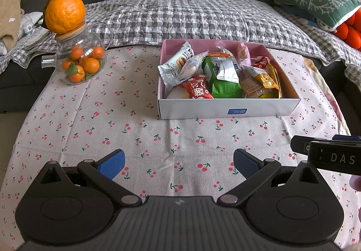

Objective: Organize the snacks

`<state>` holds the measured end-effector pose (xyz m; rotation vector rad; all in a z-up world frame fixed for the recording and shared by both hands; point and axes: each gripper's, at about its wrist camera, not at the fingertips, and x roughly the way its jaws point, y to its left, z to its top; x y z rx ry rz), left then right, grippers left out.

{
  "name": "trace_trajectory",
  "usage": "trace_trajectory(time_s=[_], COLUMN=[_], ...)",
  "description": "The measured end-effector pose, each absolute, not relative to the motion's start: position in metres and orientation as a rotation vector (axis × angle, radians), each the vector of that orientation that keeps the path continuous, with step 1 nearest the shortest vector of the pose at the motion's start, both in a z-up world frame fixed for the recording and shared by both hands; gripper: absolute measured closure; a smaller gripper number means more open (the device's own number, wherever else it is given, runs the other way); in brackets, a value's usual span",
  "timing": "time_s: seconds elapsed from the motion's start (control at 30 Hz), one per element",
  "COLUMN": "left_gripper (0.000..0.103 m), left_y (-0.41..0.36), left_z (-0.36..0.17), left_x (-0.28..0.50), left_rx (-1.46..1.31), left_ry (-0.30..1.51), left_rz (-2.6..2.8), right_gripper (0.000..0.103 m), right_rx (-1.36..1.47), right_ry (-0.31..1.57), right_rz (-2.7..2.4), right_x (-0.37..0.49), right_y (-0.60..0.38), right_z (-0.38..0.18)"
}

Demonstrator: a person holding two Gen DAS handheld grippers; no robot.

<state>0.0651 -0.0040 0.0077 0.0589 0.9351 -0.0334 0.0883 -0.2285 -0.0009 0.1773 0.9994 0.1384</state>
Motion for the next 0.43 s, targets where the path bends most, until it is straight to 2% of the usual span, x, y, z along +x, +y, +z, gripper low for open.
trace_trajectory(time_s=[0.43], left_gripper=[0.001], left_y=[-0.0056], left_z=[0.0093], left_x=[0.0633], left_rx=[0.069], left_ry=[0.941], left_rz=[-0.067], right_gripper=[0.014], right_rx=[0.185], right_ry=[1.009], right_rz=[0.151], right_x=[0.0853], right_y=[-0.2302], right_z=[-0.0015])
